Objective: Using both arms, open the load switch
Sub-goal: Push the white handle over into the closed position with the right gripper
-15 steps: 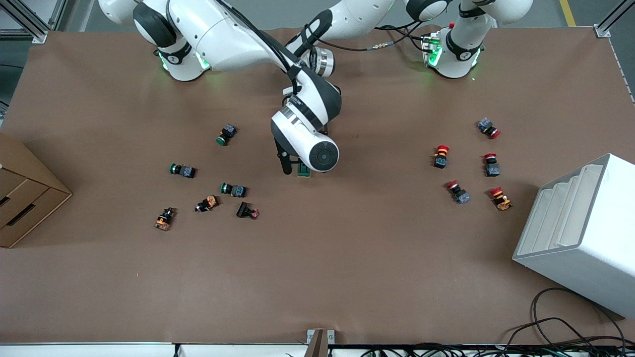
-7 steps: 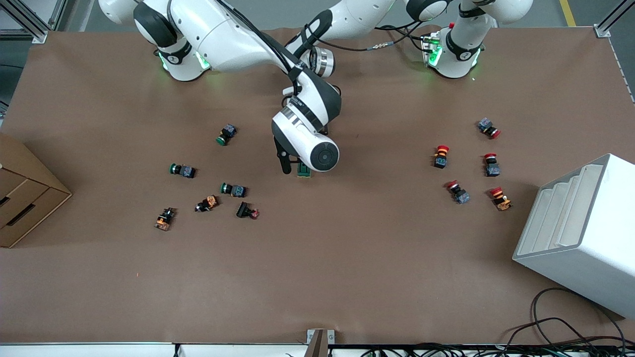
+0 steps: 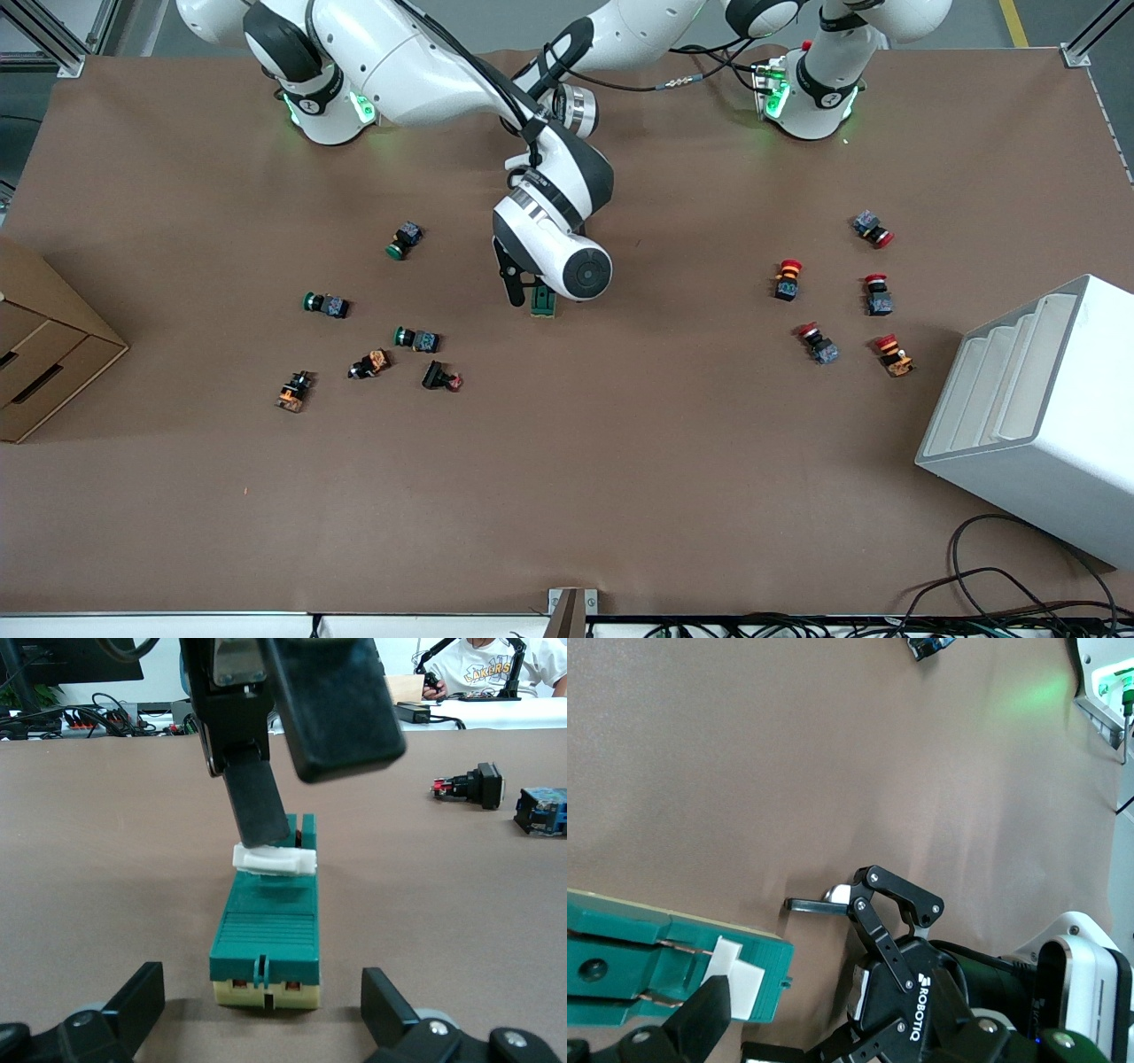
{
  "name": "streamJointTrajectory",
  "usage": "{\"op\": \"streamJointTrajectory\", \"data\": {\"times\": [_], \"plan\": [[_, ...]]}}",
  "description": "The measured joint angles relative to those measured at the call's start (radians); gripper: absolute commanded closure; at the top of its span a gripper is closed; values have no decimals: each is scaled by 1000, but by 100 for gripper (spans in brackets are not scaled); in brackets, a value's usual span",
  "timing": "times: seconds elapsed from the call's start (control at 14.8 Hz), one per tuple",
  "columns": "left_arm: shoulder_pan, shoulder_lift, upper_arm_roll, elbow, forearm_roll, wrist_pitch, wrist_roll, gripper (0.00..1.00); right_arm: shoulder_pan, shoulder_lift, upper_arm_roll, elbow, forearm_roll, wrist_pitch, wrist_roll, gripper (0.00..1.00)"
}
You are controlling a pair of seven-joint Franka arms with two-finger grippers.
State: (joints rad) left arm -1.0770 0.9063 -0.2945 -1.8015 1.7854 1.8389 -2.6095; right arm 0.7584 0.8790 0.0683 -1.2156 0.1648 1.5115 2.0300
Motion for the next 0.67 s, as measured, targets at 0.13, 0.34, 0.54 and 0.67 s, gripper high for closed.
{"op": "streamJointTrajectory", "data": {"times": [0.13, 0.34, 0.54, 0.67], "plan": [[0, 0, 0, 0, 0, 0, 0, 2, 0, 0, 0, 0, -1, 0, 0, 0], [0, 0, 0, 0, 0, 0, 0, 2, 0, 0, 0, 0, -1, 0, 0, 0], [1, 0, 2, 4, 0, 5, 0, 3, -1, -2, -3, 2, -13, 1, -12, 0], [2, 0, 3, 10, -2, 12, 21, 3, -8, -7, -9, 8, -24, 4, -62, 0]]}}
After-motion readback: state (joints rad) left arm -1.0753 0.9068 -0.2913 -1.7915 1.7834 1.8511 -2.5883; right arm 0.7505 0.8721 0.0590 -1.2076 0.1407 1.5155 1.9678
